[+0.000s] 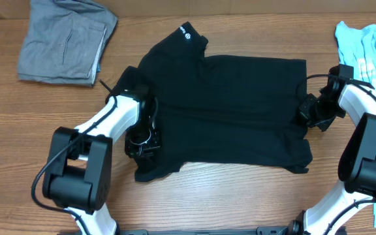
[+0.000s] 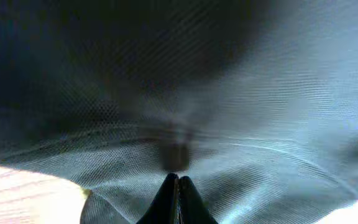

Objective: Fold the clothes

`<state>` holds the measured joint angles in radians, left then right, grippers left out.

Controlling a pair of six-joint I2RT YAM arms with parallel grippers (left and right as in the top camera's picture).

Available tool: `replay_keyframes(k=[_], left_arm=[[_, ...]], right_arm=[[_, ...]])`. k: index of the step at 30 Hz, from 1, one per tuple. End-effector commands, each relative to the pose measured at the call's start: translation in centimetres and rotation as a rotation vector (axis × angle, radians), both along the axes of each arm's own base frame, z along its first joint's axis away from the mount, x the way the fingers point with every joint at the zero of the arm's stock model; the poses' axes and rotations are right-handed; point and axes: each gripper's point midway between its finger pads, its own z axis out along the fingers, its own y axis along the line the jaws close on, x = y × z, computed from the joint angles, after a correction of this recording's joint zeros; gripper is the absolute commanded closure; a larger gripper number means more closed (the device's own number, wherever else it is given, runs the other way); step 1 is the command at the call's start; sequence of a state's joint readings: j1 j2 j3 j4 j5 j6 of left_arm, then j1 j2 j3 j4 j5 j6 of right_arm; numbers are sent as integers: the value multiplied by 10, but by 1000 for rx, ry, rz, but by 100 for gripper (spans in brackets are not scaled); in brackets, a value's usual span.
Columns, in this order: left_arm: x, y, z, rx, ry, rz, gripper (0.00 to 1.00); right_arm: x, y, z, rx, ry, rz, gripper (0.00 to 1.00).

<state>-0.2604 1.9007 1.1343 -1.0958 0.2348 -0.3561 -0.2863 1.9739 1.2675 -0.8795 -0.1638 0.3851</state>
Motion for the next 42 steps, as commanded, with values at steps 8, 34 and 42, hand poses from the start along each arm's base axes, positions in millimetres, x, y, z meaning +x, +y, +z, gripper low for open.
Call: replay_keyframes(k=[8,34,42], left_arm=[[-20,35,-17,63,75,26,96],[-34,43,19,51,110,139,96],[-17,43,69,17,-148,142,56]], right_arm=[[-26,-26,-15,-68,135,-139,96],[-29,-40,66,-117,89,-261,96],[-74,-14,154,-129,0,-198,31]])
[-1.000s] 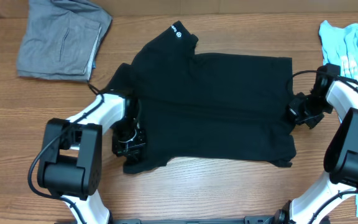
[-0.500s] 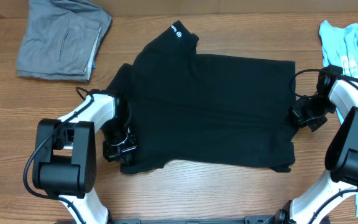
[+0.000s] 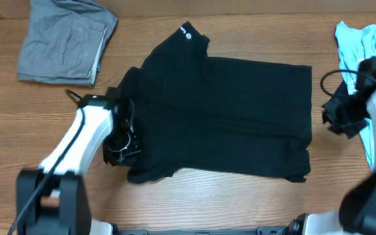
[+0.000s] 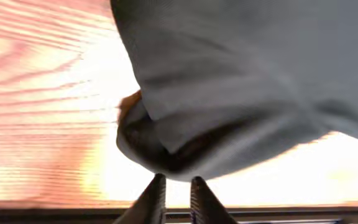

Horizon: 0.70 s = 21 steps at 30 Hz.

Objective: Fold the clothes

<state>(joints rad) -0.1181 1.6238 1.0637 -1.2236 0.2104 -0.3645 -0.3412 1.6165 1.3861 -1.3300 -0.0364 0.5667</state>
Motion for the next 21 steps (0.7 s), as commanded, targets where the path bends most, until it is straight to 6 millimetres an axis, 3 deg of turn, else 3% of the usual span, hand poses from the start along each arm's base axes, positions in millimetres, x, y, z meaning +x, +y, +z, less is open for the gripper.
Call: replay_keyframes(k=[1,2,3,7,11,16,21], left_arm=[[2,1,15,11,-76,-2,21],[1,1,15,11,-73,-3,3],[-1,1,14,11,-66,-8,0],[-14,0,10,-4,-19,-20,0],[-22,-4,8,-7,10,-1,0],[-35,-14,2,-3,41,-33,0],[-46,-24,-21,15,47,-26,0]], right_arm=[[-16,13,19,-9,-1,69,7],[-25,19,17,6,41,82,7],[-31,23,14,15,67,91,9],[-51,44,-9,48,156,144,15],[-57,65,-23,88,154,189,17],[-67,71,-30,103,171,201,15],[-81,76,-44,132,217,202,12]])
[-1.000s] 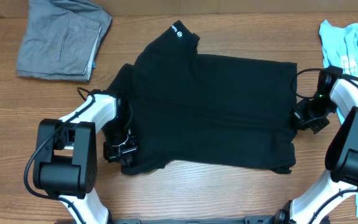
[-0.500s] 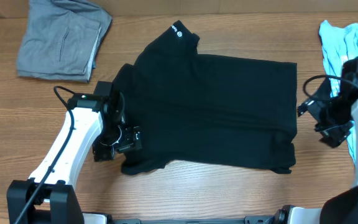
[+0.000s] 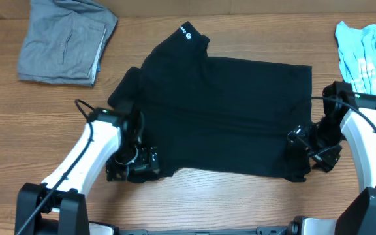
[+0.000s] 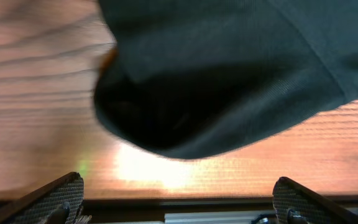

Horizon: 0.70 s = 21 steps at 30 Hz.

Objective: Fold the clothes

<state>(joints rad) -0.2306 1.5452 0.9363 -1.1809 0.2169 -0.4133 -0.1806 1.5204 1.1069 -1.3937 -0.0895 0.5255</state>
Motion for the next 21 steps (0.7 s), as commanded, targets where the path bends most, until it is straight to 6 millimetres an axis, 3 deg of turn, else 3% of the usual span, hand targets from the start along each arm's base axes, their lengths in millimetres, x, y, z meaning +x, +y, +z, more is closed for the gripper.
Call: replay_keyframes(k=[1,14,21], left_arm=[[-14,-5,-14,9,30,35,0],[-1,-7,-33,4,-33,49,0],[2,-4,-55,36,10,56,0]], right_arm=[[-8,5,-7,18,3,2,13],[-26,19,-47,80,28,-39,14],[-32,20,-64,71,32,-89,15]])
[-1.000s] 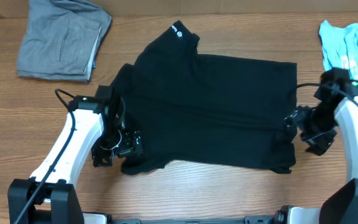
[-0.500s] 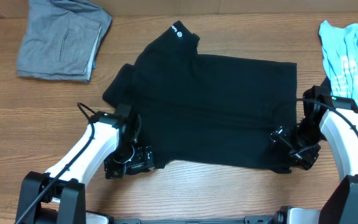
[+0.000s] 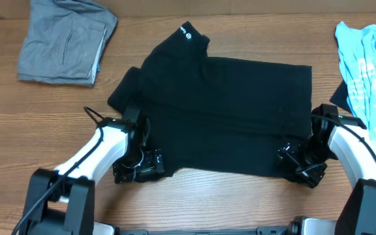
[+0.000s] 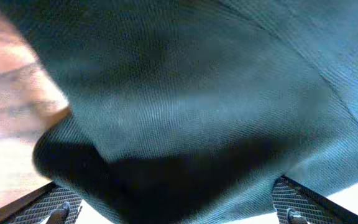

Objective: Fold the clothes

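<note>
A black T-shirt [image 3: 227, 111] lies spread flat on the wooden table, collar toward the far left. My left gripper [image 3: 139, 166] is at the shirt's near-left corner. In the left wrist view that gripper [image 4: 176, 210] stands open, and the shirt fabric [image 4: 185, 106] fills the space between its wide-apart fingers [image 4: 58, 204]. My right gripper [image 3: 299, 163] sits at the shirt's near-right corner. The overhead view does not show whether it is open or shut.
A folded grey garment [image 3: 64, 39] lies at the far left corner. A light blue garment [image 3: 371, 62] lies at the right edge. Bare wood [image 3: 38, 137] borders the shirt on the left and along the near edge.
My left gripper, still open, was just short of the shirt's near-left hem with bare wood showing; now the fabric reaches between its fingers. The right gripper has shifted slightly left along the near-right corner.
First my left gripper was shut on top of the shirt's left side and the right was at its right edge. Then both were off the cloth at its sides. After that both were at the near corners with the left open, and now the left straddles the hem.
</note>
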`<state>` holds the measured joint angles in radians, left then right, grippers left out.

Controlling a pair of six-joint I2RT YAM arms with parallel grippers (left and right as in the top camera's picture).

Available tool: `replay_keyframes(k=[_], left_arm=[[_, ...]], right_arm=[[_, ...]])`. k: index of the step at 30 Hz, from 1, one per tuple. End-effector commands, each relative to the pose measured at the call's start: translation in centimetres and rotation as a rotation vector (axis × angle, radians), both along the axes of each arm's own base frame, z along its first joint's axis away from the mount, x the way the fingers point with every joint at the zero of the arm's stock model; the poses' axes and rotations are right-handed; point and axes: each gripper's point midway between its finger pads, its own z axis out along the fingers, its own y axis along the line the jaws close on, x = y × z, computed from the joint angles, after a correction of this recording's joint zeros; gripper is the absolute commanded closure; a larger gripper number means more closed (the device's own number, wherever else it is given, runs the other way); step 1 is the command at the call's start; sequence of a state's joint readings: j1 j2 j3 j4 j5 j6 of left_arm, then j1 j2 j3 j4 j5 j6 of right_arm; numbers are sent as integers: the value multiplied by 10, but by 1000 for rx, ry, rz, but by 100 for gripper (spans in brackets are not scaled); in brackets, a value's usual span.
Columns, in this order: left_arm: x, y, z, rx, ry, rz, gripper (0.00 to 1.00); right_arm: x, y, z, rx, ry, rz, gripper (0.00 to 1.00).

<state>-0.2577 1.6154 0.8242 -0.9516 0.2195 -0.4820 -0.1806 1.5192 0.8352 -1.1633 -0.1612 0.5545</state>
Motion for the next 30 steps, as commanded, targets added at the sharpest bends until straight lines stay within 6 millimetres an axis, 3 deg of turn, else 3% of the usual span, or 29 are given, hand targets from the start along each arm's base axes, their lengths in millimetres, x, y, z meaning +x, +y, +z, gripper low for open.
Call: replay_keyframes(k=[1,6,8,12,15,19,20,22,24,30], left_arm=[[-5,4,-15,35,54,17,0],[-9,5,-25,44,94,5,9],[-7,4,-26,42,87,5,18],[-6,4,-26,35,79,-17,29],[-7,4,-26,35,80,-17,53],[-4,3,-27,29,67,-31,57],[-3,3,-27,28,63,-31,66],[-3,3,-27,28,64,-31,81],[-6,4,-26,31,74,-31,96],[-14,6,-16,46,117,-15,96]], right_arm=[[-6,3,-6,-2,3,-55,15],[-12,7,-19,11,1,-75,25],[-12,7,-20,12,0,-75,36],[-13,8,-19,12,3,-75,39],[-12,10,-19,27,1,-78,64],[-9,11,-22,30,-18,-84,64],[-9,11,-25,26,-21,-106,66],[-9,11,-27,22,-18,-126,90],[-8,10,-27,19,-20,-140,96],[-7,10,-25,9,-14,-194,96]])
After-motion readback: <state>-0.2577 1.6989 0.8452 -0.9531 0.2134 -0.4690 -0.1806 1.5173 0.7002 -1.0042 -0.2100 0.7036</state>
